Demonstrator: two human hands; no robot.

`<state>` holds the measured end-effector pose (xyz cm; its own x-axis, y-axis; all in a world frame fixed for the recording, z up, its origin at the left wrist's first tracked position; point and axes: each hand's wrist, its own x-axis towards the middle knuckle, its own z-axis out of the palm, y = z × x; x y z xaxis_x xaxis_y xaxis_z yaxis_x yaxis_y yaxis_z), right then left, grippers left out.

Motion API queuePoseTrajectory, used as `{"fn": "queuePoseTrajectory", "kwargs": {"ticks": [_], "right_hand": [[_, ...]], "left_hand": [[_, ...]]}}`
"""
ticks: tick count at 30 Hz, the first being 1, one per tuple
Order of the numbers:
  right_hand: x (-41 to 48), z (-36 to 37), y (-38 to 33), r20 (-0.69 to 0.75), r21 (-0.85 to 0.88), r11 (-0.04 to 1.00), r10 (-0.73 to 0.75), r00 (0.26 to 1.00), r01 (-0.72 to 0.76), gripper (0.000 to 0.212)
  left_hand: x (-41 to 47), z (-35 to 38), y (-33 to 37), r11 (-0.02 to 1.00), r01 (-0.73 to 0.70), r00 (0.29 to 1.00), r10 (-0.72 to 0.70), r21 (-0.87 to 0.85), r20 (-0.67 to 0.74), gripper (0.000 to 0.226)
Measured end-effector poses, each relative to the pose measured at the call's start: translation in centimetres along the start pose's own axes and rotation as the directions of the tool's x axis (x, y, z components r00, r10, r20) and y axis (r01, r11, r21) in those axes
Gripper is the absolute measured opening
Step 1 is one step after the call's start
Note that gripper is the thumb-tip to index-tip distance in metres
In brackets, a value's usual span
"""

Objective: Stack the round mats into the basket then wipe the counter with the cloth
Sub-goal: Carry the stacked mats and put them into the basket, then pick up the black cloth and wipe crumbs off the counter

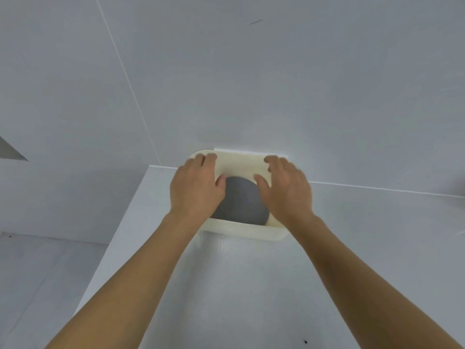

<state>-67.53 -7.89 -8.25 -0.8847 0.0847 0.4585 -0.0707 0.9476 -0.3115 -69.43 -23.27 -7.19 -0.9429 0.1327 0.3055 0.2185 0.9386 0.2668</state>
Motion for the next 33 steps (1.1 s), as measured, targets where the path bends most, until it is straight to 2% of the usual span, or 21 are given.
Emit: {"fn": "queuePoseTrajectory", "kwargs": {"ticks": [1, 3, 5, 7, 11, 16, 22, 27, 33], "right_hand": [[-0.4, -1.6, -0.3, -0.136, 0.025, 0.999, -0.024, 0.99, 0.028, 0.031], [-1.5, -4.8, -0.8, -0.279, 0.043, 0.996, -0.06, 0.958, 0.075, 0.037], [-2.9, -7.9, -1.1, -0.358, 0.045, 0.993, -0.09, 0.93, 0.113, 0.047], [-4.4, -10.2, -1.3, -0.382, 0.023, 0.991, -0.115, 0.917, 0.134, 0.058], [-7.0, -12.5, -0.5, -0.308, -0.068, 0.994, -0.102, 0.946, 0.084, 0.074], [-10.3, -14.1, 2.6, -0.252, -0.176, 0.984, -0.071, 0.965, 0.027, 0.081], [-14.9, -16.9, 7.1, -0.224, -0.18, 0.984, -0.026, 0.974, -0.015, 0.081], [-19.6, -20.2, 11.8, -0.176, -0.135, 0.991, -0.033, 0.984, 0.009, 0.083], [-24.5, -24.2, 16.3, -0.13, -0.127, 0.992, -0.003, 0.992, -0.014, 0.082]], "left_hand": [[-0.8, -1.1, 0.4, 0.997, -0.043, 0.99, 0.034, -0.06, -0.137, 0.043], [-2.5, -3.2, 1.3, 0.985, -0.128, 0.933, 0.08, -0.116, -0.351, 0.048], [-4.2, -4.8, 2.0, 0.976, -0.181, 0.884, 0.11, -0.117, -0.454, 0.054], [-5.6, -5.7, 2.7, 0.975, -0.205, 0.857, 0.137, -0.086, -0.497, 0.061], [-8.0, -6.1, 4.0, 0.974, -0.226, 0.844, 0.184, -0.024, -0.504, 0.069], [-10.9, -5.1, 5.7, 0.975, -0.213, 0.878, 0.216, 0.054, -0.426, 0.074], [-15.6, -4.3, 10.0, 0.974, -0.198, 0.886, 0.225, 0.107, -0.405, 0.072], [-20.9, -3.8, 15.3, 0.988, -0.101, 0.9, 0.141, 0.118, -0.412, 0.072], [-26.2, -2.9, 21.3, 0.991, -0.074, 0.918, 0.113, 0.115, -0.38, 0.071]]}}
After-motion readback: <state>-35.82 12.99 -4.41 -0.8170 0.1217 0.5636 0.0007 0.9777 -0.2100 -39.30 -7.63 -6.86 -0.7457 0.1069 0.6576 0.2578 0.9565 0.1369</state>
